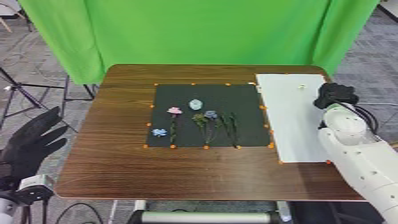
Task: Arrange flowers
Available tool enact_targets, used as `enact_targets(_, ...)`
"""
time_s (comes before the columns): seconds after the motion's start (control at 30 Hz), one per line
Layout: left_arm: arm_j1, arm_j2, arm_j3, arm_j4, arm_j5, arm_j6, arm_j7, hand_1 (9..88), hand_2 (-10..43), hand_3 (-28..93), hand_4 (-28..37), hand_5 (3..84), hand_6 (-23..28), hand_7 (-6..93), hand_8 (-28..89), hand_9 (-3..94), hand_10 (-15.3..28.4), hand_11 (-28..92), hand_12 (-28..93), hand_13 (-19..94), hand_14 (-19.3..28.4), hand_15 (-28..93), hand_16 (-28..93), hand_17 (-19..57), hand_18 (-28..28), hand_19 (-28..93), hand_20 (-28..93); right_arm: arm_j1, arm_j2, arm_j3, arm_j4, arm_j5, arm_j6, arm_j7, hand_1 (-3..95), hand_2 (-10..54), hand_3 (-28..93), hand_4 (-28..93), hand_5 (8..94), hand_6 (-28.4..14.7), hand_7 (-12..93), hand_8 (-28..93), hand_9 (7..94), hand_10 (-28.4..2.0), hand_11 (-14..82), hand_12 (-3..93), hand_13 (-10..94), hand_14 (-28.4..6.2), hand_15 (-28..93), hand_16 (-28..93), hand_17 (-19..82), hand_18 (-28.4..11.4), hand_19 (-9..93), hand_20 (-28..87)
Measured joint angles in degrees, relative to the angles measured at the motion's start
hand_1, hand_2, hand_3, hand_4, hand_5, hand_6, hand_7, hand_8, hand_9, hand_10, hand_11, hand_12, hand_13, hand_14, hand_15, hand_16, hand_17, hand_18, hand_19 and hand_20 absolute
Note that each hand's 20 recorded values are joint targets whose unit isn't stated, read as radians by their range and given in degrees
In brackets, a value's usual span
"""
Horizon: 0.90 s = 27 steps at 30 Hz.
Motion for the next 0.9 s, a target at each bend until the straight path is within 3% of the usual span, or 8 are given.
enact_targets(0.17,0.06,-0.16,0.0,-0.02,0.0,0.01,0.05,22.6,-1.7,70,-28.3,21.6,0.8,18.6,-9,18.0,8.8,12,18,14,11.8,19,4,-10.4,19.2,38,8,-1.83,0.53,-0.94,-2.1,0.46,6.68,-2.84,47.2,-9.4,86,-28,63.8,4.0,58,1,81.5,-5.7,23.7,51.1,78,-1.1,53,34,25,-16.6,71,40)
enact_targets(0.53,-0.16,-0.21,0.41,-0.01,0.0,0.0,-0.05,22.6,-1.6,70,-28.3,21.6,0.8,18.7,-9,17.9,8.8,12,18,14,11.8,19,4,-10.4,19.2,38,7,-4.11,-1.45,-4.52,-15.27,1.41,5.78,-10.46,46.8,-9.5,86,-28,63.9,3.9,58,0,81.6,-5.8,24.2,51.3,78,-1.1,53,35,24,-16.6,71,41)
enact_targets(0.9,-0.25,-0.21,0.6,-0.01,-0.01,0.0,-0.13,22.6,-1.6,70,-28.3,21.7,0.8,18.6,-10,17.9,8.8,12,18,14,11.8,19,5,-10.5,19.2,38,8,-1.28,-8.88,-11.62,-14.96,-1.01,4.17,-13.96,46.7,-9.5,86,-28,63.4,4.2,59,0,81.3,-5.8,23.8,51.3,77,-1.0,53,35,24,-16.5,71,41)
